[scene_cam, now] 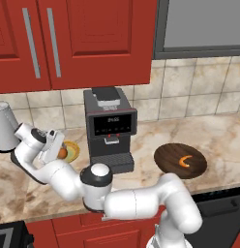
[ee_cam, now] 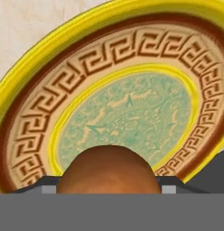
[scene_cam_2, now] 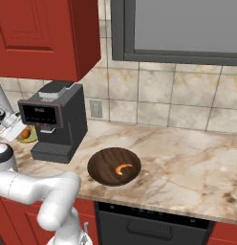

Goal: Remove the tangerine from the bowl and place it on the small plate. Then place the bowl with only the shrimp in the microwave, close the door, and press the start button to microwave the shrimp.

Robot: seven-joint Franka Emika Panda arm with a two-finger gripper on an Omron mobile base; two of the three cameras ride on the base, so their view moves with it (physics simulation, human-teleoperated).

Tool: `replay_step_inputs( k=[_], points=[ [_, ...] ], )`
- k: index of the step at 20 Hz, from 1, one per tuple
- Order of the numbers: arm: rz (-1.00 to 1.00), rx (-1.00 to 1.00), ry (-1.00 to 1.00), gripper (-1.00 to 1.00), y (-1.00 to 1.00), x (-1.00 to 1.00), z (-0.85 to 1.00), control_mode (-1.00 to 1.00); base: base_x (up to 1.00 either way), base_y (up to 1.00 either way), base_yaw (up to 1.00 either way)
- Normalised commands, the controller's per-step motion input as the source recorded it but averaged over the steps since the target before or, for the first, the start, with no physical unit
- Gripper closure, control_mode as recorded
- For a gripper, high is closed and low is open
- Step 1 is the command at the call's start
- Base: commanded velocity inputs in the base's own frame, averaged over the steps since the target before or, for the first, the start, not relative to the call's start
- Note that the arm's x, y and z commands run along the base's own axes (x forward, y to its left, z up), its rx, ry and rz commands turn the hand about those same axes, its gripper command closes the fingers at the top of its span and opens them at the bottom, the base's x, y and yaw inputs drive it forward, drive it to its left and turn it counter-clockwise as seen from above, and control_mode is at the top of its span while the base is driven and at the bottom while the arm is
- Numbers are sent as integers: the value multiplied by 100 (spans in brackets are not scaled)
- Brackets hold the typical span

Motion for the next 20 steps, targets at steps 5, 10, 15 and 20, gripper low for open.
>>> replay_step_inputs(
  k=[5,10,15,20],
  points=[
    [0,1,1,100,1,32,-21,-100,0,0,0],
    [0,2,0,-100,-1,5,-20,-100,0,0,0],
    [0,11,-8,-100,-15,-26,-4,-100,0,0,0],
    [-2,17,-15,-100,-24,-50,-14,-100,0,0,0]
  ],
)
